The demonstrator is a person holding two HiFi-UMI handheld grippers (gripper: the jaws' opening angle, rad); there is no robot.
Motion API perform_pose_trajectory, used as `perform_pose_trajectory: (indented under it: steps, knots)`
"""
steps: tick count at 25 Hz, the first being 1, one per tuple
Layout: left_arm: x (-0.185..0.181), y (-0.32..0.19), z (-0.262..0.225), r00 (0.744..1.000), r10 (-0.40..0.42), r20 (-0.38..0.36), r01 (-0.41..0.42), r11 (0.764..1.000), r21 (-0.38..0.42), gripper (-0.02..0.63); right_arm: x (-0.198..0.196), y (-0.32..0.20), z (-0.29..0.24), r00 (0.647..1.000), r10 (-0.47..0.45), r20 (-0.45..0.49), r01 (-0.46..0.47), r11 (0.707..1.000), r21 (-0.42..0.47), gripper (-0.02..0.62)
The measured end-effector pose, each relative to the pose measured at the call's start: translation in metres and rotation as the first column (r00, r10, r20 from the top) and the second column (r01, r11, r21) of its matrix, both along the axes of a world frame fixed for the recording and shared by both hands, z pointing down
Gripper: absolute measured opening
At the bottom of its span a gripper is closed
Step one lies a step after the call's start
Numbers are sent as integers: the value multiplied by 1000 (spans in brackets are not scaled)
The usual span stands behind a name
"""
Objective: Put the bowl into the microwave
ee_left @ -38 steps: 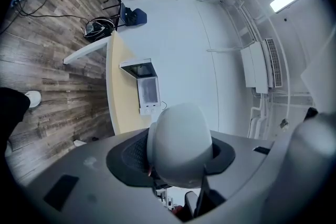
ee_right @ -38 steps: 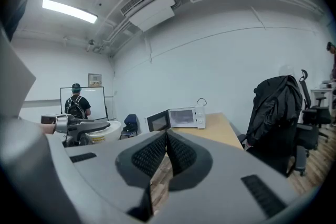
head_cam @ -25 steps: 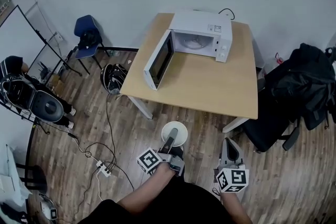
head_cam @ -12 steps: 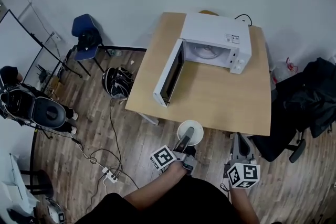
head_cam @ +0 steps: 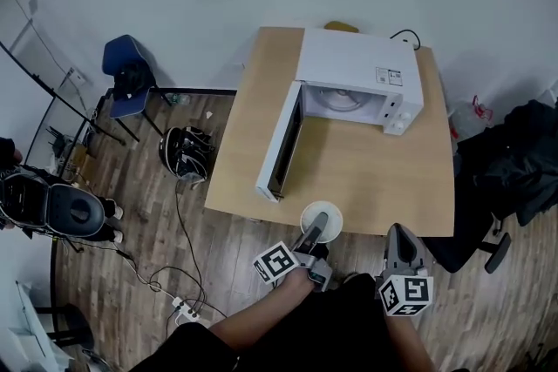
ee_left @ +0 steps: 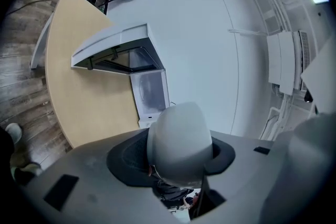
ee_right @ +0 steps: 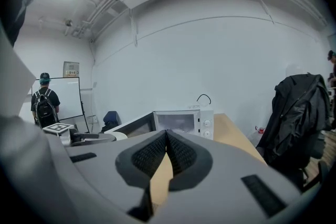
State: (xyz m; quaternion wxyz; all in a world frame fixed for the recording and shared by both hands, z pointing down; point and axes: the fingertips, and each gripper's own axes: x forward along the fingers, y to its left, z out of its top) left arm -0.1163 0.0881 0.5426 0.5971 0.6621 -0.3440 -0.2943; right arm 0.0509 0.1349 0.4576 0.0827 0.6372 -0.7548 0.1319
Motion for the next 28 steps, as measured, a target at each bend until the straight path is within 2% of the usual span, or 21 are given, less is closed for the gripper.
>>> perform_pose_trajectory:
  steps: [4, 10, 17, 21, 23, 27, 28]
  knots:
    - [11, -21, 8, 999, 12, -38, -12, 1000, -1, 207, -3, -16, -1, 1000, -1, 21, 1, 1000, 7, 60]
    - [32, -68, 27, 1000, -1, -2, 1, 1000, -31, 207, 1, -56, -7, 998, -58, 5, 58, 998, 39, 59]
    - [62, -142, 33, 999, -32, 3, 32, 999, -37, 209, 37, -137, 15, 995, -88, 41, 87, 996, 17, 59]
    - [69, -183, 38, 999, -51, 12, 51, 998, -33, 207, 40, -182, 25, 989, -137, 48, 137, 991, 2, 60]
    - [76, -202, 44, 998, -62, -8, 62, 998, -34, 207, 44, -196, 33, 987, -153, 53, 154, 988, -19, 60]
    - [89, -238, 48, 993, -74, -93, 75, 997, 5, 209, 46, -217, 51, 981, -185, 54, 188, 980, -59, 60]
    - [89, -247, 53, 992, -82, -91, 82, 997, 2, 209, 46, -223, 55, 980, -193, 56, 196, 978, -66, 60]
